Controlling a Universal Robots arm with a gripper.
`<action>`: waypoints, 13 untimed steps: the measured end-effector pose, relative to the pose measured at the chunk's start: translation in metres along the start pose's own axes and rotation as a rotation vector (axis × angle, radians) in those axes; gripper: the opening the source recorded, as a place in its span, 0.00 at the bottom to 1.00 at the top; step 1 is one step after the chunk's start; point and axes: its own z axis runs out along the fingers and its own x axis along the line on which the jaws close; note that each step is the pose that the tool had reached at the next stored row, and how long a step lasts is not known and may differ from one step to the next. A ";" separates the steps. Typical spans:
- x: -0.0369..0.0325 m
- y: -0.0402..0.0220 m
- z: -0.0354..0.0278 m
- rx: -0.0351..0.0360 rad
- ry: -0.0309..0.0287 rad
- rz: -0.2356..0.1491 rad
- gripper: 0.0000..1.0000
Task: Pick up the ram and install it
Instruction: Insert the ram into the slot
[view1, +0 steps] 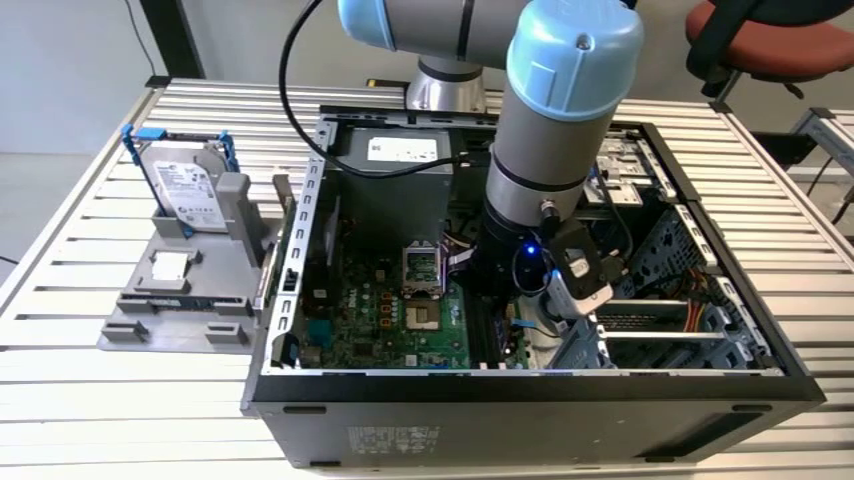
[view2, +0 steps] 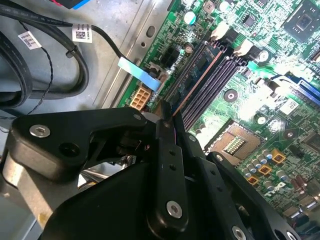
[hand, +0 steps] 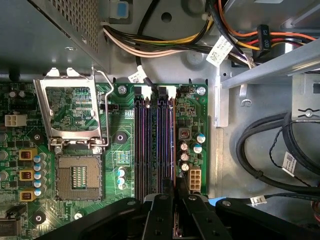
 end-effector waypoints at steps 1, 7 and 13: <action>0.0000 0.0000 0.0000 0.0000 0.0000 0.000 0.00; 0.0002 -0.0002 0.0027 0.0005 0.0000 0.005 0.00; 0.0001 -0.0001 0.0016 0.0007 -0.0003 0.010 0.00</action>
